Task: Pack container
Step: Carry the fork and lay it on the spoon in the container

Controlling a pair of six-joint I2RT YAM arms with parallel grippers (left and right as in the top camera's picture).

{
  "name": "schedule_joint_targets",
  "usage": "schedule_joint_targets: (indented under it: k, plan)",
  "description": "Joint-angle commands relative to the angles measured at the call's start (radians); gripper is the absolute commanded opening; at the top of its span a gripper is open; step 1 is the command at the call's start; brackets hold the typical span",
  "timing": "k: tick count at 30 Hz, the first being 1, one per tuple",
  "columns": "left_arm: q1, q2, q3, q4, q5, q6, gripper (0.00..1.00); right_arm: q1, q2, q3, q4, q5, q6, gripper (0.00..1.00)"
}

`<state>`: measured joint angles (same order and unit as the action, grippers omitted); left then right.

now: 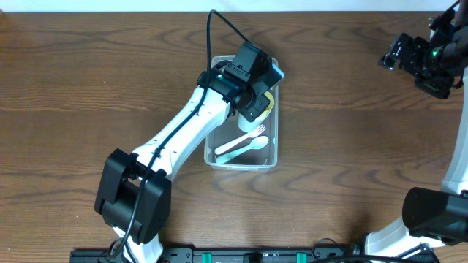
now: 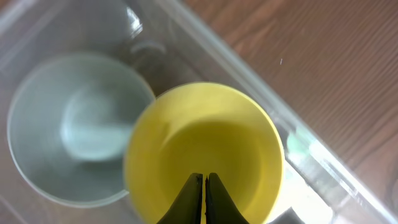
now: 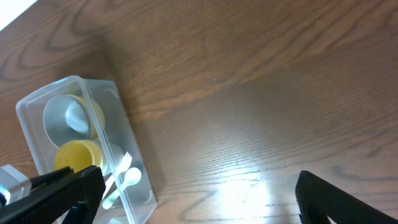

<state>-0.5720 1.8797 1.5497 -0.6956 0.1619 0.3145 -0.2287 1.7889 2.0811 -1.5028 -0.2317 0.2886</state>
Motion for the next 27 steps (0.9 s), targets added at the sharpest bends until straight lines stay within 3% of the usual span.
schedule_joint_targets:
  k: [1, 17, 27]
  plan:
    - [0.006, 0.003, 0.006, -0.031, -0.079, -0.043, 0.06, -0.006, 0.003, -0.003, -0.001, -0.005, 0.014, 0.99]
    - [0.005, -0.149, 0.006, -0.06, -0.123, -0.086, 0.06, -0.006, 0.003, -0.003, -0.001, -0.005, 0.014, 0.99]
    - [0.005, -0.156, 0.006, -0.101, -0.148, -0.093, 0.06, -0.006, 0.003, -0.003, -0.001, -0.005, 0.014, 0.99]
